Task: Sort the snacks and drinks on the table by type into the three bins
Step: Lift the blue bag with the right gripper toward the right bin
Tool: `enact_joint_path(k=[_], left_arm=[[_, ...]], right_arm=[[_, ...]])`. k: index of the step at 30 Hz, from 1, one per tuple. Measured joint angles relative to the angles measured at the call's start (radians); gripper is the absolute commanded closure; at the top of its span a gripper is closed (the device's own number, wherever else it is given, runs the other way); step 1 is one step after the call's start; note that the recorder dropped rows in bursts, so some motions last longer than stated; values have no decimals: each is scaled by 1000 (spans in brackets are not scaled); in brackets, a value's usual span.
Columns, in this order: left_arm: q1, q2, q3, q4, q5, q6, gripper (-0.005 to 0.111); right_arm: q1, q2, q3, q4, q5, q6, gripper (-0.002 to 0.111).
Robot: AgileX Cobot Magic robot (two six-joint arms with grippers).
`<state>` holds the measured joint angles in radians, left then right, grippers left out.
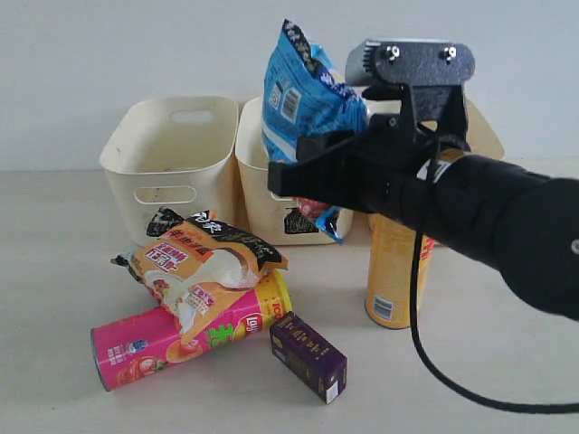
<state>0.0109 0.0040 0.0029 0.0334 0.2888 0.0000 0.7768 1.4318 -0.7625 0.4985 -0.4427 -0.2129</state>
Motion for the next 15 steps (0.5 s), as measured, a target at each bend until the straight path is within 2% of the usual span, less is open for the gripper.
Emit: enact_joint_path(k=[5,15], left_arm=[[0,0,0,0,0,0,102],[0,0,0,0,0,0,102]], right_arm=[[-34,0,-99,32,65,-59,109],[-282,-1,-225,38,250,-92,109]])
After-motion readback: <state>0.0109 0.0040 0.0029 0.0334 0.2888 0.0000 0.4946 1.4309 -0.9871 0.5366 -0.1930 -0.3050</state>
